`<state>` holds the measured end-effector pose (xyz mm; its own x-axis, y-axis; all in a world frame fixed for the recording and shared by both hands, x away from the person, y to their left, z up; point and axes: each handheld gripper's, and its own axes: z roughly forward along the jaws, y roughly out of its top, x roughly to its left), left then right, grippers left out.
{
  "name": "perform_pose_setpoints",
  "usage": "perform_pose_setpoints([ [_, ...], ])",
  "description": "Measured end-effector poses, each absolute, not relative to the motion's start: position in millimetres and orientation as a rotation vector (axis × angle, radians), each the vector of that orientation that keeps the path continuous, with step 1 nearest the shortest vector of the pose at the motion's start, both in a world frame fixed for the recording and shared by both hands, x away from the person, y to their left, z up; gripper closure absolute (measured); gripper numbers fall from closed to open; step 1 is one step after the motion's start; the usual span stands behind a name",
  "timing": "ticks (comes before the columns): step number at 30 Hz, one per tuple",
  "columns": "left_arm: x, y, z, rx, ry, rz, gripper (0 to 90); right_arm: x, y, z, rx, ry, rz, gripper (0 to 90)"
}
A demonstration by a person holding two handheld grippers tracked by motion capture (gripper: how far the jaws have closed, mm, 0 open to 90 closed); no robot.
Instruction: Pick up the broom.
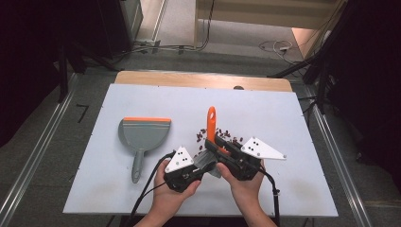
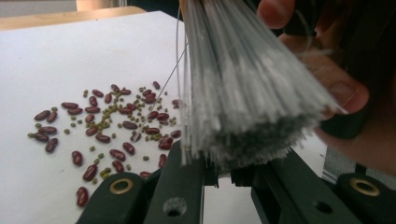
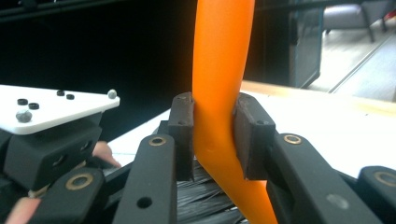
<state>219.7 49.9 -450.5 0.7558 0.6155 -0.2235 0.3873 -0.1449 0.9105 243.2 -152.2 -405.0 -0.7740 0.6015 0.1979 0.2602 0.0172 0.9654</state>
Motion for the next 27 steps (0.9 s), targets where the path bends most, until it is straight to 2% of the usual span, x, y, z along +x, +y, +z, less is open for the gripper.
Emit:
perform_pose_setpoints([
  [1, 220, 52, -450, 1.770, 0.790, 0.239, 85.9, 245, -153, -404, 0.889, 2.049, 1.821, 68.0],
  [4, 223, 58, -448, 1.770, 0.784, 0.231, 86.2, 253, -159, -399, 0.846, 2.124, 1.871, 52.6],
  [9, 229, 78, -441, 1.775, 0.694, 0.203, 86.3, 269, -179, -394, 0.762, 2.234, 1.944, 46.5],
  [15, 237, 97, -440, 1.764, 0.555, 0.055, 86.3, 281, -193, -392, 0.630, 2.405, 2.009, 50.2],
  [20, 237, 101, -438, 1.790, 0.458, -0.005, 86.3, 282, -189, -398, 0.536, 2.506, 2.039, 52.8],
  [27, 236, 99, -438, 1.795, 0.421, -0.037, 86.3, 283, -180, -408, 0.498, 2.600, 2.047, 54.7],
])
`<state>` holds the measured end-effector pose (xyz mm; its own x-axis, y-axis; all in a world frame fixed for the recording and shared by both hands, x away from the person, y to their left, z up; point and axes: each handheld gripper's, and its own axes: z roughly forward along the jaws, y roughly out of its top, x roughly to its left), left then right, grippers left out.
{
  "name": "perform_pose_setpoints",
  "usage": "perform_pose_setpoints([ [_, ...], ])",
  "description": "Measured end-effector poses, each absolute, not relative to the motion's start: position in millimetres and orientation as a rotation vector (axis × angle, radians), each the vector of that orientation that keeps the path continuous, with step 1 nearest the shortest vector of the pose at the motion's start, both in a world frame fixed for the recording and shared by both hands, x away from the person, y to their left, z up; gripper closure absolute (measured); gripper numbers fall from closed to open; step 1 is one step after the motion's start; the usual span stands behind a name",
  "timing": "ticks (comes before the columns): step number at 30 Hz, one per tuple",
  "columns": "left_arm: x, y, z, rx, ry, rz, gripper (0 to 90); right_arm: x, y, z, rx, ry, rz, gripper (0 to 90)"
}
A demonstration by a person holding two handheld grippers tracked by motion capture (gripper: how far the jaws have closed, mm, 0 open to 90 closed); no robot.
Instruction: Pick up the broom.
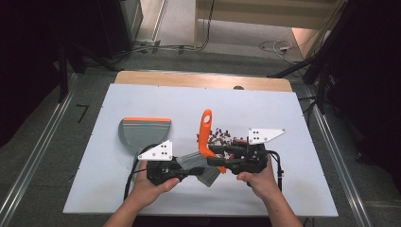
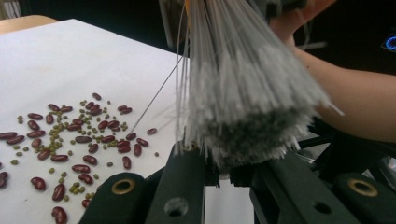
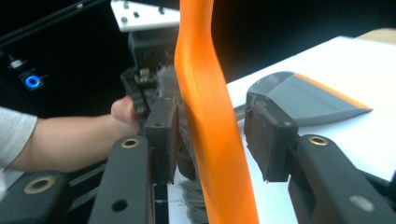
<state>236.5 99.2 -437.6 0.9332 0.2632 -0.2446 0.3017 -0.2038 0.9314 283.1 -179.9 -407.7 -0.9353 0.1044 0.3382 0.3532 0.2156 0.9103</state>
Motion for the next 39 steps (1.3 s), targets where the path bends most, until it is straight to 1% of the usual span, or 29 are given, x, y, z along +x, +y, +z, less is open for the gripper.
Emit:
perform_pose_setpoints([
  [1, 237, 100, -437, 1.785, 0.415, -0.048, 86.2, 283, -178, -412, -0.414, -2.276, -1.771, 57.3],
  [8, 237, 99, -438, 1.783, 0.401, -0.080, 86.2, 284, -172, -418, -0.385, -2.251, -1.738, 60.8],
  [13, 238, 99, -439, 1.774, 0.393, -0.109, 86.2, 284, -173, -418, -0.374, -2.230, -1.741, 67.0],
  [19, 238, 100, -441, 1.772, 0.403, -0.118, 85.5, 283, -173, -418, -0.394, -2.230, -1.695, 68.5],
  [22, 238, 100, -441, 1.758, 0.424, -0.097, 81.1, 281, -173, -415, -0.406, -2.261, -1.703, 68.8],
  [23, 238, 100, -441, 1.758, 0.424, -0.097, 78.0, 281, -173, -415, -0.411, -2.268, -1.710, 68.8],
  [25, 238, 101, -440, 1.750, 0.482, -0.043, 61.3, 280, -174, -413, -0.440, -2.269, -1.721, 68.8],
  [27, 239, 104, -440, 1.749, 0.513, -0.021, 49.0, 280, -176, -412, -0.481, -2.283, -1.734, 68.8],
  [28, 239, 104, -440, 1.749, 0.513, -0.021, 41.3, 280, -177, -411, -0.508, -2.287, -1.743, 68.8],
  [29, 240, 108, -440, 1.750, 0.555, 0.011, 33.3, 281, -179, -410, -0.543, -2.295, -1.745, 68.9],
  [32, 239, 111, -441, 1.760, 0.606, 0.068, 16.7, 282, -184, -410, -0.618, -2.328, -1.749, 68.9],
  [34, 239, 114, -442, 1.758, 0.629, 0.084, 9.8, 284, -187, -409, -0.672, -2.359, -1.748, 68.9],
  [37, 239, 118, -443, 1.748, 0.649, 0.088, 2.1, 286, -191, -409, -0.748, -2.379, -1.749, 68.9],
  [39, 239, 123, -443, 1.738, 0.659, 0.099, 0.7, 286, -193, -409, -0.774, -2.391, -1.750, 68.9],
])
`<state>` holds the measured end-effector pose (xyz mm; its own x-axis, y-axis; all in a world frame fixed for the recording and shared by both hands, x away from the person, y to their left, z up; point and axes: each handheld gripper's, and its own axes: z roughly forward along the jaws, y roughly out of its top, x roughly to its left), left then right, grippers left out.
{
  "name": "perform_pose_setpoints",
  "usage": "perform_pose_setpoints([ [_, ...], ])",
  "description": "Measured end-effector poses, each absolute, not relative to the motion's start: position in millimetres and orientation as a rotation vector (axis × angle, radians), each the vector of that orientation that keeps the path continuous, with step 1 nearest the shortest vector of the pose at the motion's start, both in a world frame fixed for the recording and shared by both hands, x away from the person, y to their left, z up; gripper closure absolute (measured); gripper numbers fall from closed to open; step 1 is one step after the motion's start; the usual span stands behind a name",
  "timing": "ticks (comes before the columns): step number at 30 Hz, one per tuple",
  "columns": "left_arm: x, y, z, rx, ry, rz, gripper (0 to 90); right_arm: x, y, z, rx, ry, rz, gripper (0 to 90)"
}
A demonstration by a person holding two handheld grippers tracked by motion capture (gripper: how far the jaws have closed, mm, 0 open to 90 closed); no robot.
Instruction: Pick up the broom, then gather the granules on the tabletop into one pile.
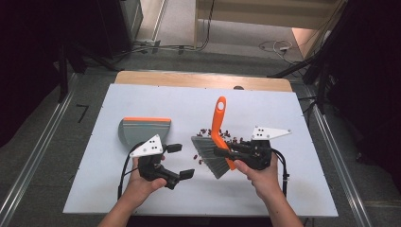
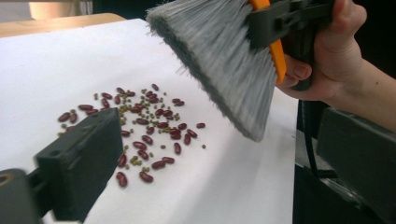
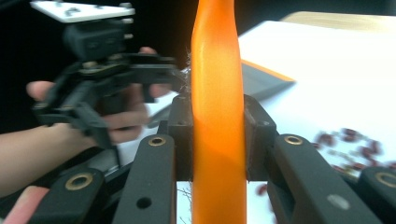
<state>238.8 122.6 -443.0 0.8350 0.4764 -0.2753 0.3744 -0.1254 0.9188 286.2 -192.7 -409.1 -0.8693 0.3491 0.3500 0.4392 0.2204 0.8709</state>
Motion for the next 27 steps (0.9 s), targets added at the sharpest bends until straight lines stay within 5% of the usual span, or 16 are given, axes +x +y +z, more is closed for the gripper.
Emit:
perform_pose_setpoints([
  [27, 226, 176, -449, 1.718, 0.774, 0.314, 0.0, 313, -238, -409, -1.287, -2.734, -1.587, 68.9],
])
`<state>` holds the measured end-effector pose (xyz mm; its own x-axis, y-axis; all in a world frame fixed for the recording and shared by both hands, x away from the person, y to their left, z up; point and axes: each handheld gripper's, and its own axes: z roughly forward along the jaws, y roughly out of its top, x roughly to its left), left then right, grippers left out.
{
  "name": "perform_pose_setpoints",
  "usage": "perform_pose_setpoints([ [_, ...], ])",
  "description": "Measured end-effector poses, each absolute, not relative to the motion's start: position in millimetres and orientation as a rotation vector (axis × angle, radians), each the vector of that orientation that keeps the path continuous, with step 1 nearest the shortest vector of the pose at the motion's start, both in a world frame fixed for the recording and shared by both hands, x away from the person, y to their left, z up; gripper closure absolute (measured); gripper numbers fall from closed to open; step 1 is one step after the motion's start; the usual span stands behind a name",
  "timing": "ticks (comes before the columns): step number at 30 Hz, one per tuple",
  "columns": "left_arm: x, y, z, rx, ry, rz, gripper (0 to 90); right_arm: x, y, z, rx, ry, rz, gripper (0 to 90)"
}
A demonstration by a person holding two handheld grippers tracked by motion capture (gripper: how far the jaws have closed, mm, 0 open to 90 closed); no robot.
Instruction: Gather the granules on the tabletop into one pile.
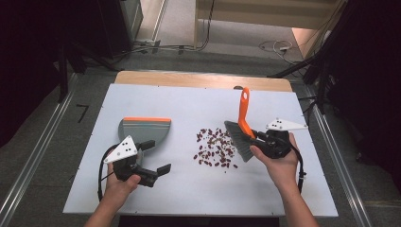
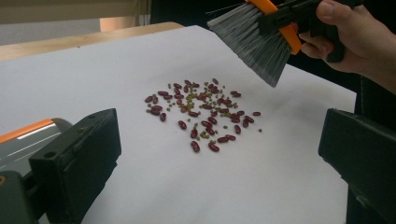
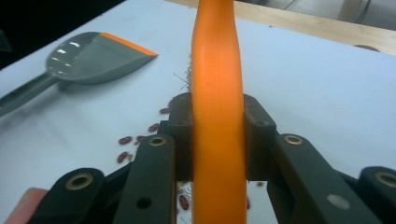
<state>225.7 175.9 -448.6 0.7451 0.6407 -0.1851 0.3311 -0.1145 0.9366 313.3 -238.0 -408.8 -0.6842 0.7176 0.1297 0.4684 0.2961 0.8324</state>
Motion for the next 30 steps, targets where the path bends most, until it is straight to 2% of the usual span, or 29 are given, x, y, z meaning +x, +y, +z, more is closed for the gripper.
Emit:
perform_pose_setpoints([
  [8, 227, 185, -454, 1.704, 0.822, 0.361, 0.0, 341, -236, -399, 1.107, 2.312, 1.128, 68.9],
  [13, 223, 191, -455, 1.660, 0.842, 0.439, 0.0, 355, -231, -402, 1.093, 2.328, 1.020, 68.9],
  [25, 223, 184, -459, 1.692, 0.843, 0.432, 0.0, 394, -222, -417, 1.096, 2.325, 0.703, 68.8],
  [30, 223, 184, -459, 1.696, 0.841, 0.427, 0.0, 400, -206, -436, 1.066, 2.325, 0.479, 68.8],
])
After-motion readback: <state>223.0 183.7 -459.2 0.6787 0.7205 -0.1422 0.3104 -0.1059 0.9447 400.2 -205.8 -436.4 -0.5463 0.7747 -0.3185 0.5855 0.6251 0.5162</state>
